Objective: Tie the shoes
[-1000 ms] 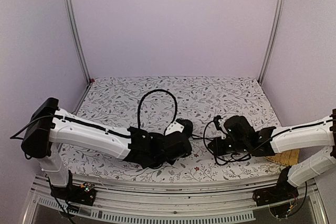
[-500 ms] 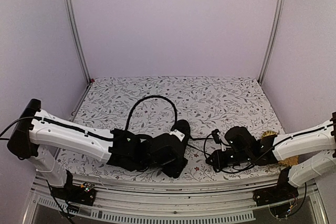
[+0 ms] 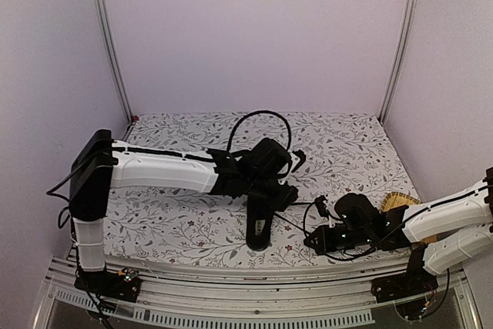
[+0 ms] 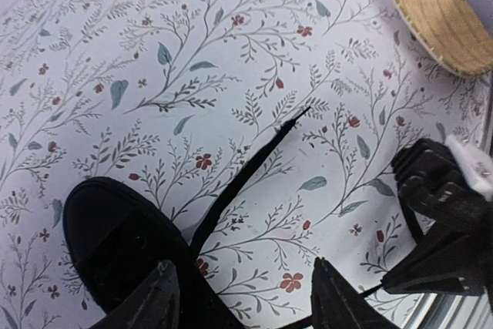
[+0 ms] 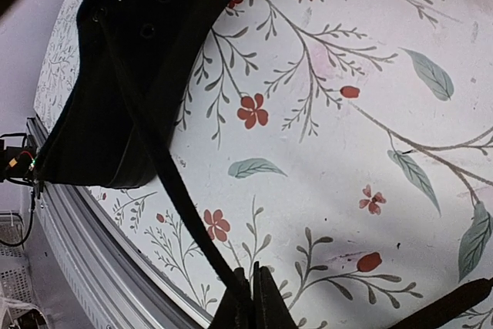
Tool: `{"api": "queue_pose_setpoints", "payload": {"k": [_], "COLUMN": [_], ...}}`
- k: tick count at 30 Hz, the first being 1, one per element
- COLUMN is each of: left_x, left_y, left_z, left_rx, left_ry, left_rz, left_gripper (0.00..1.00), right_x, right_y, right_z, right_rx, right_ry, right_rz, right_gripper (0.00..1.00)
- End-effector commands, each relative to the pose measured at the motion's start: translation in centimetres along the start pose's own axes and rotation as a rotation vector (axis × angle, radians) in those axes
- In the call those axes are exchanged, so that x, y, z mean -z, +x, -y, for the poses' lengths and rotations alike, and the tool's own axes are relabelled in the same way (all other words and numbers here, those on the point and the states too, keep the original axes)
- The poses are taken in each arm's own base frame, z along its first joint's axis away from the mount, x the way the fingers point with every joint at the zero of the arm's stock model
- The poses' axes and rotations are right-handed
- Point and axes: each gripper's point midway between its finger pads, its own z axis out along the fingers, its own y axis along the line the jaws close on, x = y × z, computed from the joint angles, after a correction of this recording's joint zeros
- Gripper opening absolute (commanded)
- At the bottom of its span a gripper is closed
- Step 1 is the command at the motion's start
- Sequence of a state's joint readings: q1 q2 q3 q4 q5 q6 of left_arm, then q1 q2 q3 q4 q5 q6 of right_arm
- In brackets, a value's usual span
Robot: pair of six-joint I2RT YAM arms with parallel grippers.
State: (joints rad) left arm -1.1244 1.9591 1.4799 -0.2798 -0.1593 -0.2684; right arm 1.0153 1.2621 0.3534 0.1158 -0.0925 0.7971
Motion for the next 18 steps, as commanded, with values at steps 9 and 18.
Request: {"api": "queue_pose_setpoints", "payload": {"k": [9,18], "left_x": [-7.7,-10.2], "left_y": [4.6,5.1], "left_z": [-1.8,-2.0], "left_rx": [-0.266,-0.276], "left_ry": [-0.073,-0.065], "left_rz": [-0.191,-0.203], "left_gripper": [0.58,0.60], "right_x": [0.7,0.6], "right_y": [-0.3,0.0], "right_z": [-1.2,-1.1], "right_rx": [-0.017,-0.021], "right_ry": [-0.067,-0.078], "right_rz": [0.038,0.033], "right_gripper": [0.02,0.02]}}
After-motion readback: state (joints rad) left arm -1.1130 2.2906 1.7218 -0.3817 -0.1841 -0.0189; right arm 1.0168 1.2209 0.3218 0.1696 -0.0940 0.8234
